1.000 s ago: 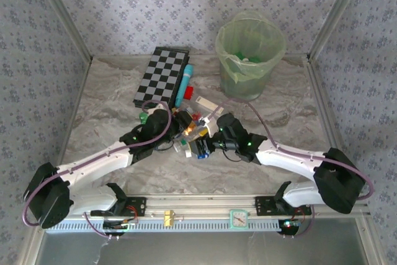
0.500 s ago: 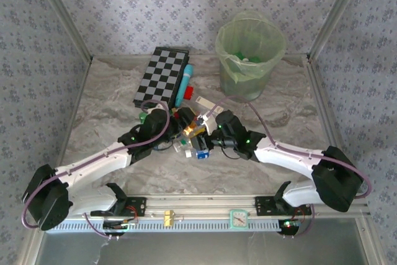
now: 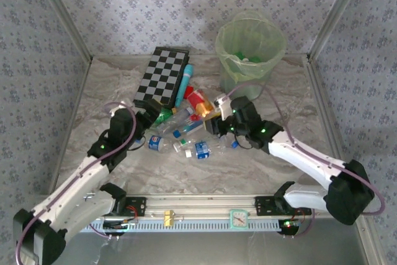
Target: Put the plastic bottles in the bin
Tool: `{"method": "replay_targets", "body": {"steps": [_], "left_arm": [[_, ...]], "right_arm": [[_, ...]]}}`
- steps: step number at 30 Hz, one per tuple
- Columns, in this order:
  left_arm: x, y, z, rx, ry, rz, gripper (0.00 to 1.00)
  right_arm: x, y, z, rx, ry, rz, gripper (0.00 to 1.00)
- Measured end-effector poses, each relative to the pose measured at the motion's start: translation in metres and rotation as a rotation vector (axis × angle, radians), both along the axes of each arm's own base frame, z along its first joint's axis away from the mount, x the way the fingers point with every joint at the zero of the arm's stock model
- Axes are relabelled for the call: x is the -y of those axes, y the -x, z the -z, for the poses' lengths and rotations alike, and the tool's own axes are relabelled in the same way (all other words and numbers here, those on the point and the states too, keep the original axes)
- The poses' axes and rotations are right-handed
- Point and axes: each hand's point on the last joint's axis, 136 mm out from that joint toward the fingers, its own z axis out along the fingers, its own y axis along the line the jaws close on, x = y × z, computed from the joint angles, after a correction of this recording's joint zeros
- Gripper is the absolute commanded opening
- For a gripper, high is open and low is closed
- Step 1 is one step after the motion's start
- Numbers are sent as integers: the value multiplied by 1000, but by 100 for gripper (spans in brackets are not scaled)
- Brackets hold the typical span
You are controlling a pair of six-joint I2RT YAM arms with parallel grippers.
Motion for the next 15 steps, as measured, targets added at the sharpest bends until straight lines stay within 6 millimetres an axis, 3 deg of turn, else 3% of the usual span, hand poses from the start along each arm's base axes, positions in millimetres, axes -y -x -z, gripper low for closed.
{"method": "replay_targets", "body": {"steps": [8,12,15], "left_arm": [[-34,30,65,-109,-35,-74,100],[-42,39,74,-121,-38,-89,100],[-44,42,72,-115,-37,-91,100]], "right_arm": [[69,-54,-104,174,-28,230,38],[108,-89,-156,242,-40,364,38],[131,-121,-175,261,-39,445,38]]}}
